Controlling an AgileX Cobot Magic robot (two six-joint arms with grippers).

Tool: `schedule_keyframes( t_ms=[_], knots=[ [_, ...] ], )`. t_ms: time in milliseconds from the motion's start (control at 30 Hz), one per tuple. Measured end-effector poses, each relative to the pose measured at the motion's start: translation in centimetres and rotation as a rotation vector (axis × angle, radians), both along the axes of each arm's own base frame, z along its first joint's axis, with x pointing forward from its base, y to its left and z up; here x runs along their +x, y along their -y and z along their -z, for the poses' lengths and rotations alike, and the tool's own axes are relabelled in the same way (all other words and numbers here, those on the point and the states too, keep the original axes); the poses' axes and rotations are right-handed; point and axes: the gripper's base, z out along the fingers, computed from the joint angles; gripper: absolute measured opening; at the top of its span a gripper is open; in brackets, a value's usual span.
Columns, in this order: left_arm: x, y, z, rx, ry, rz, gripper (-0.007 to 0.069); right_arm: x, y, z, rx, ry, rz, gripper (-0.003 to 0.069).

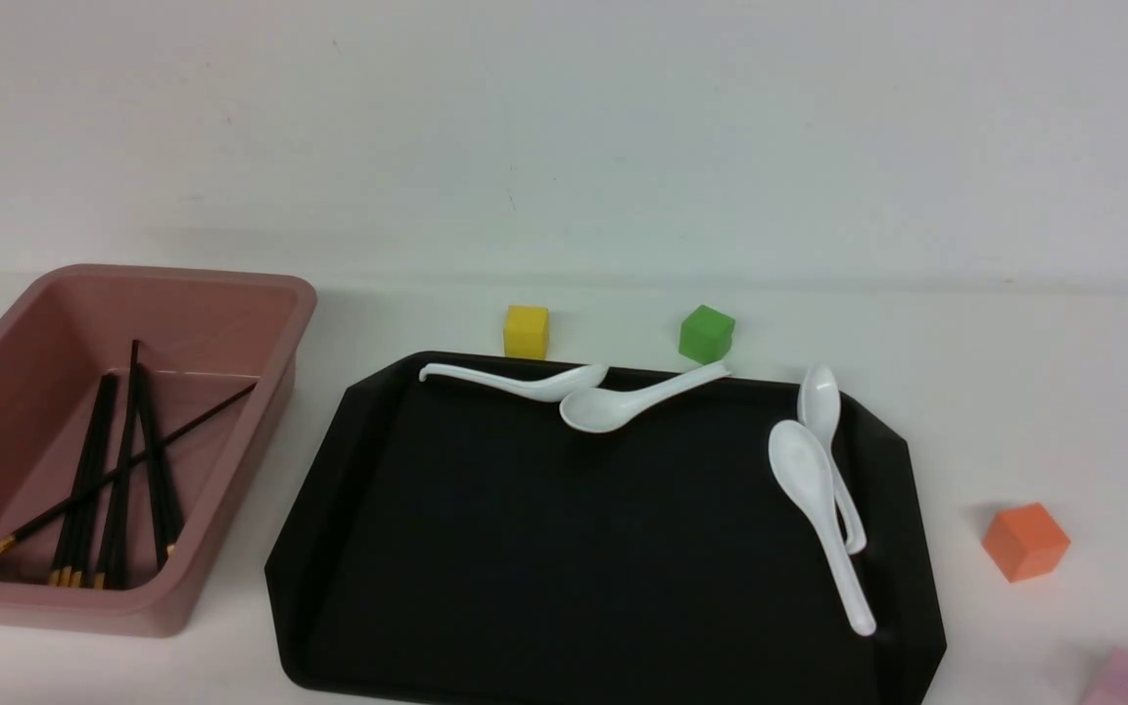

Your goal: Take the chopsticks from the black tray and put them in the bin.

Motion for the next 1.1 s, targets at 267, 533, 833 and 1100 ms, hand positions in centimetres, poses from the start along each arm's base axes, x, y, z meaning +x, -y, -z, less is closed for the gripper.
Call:
schedule_keyframes(
  t_ms=[267,533,833,1100],
  knots=[
    [0.0,0.0,0.0,0.0,0.0,0.0,0.0238,0.0,0.0,0.0,0.0,0.0,0.0,0.0118],
    [0.0,0.0,0.0,0.0,0.0,0.0,0.0238,0.0,0.0,0.0,0.0,0.0,0.0,0.0126],
    [0.0,0.0,0.0,0.0,0.0,0.0,0.0238,0.0,0.0,0.0,0.0,0.0,0.0,0.0137],
    [0.0,0.0,0.0,0.0,0.0,0.0,0.0238,0.0,0.0,0.0,0.0,0.0,0.0,0.0148]
  ],
)
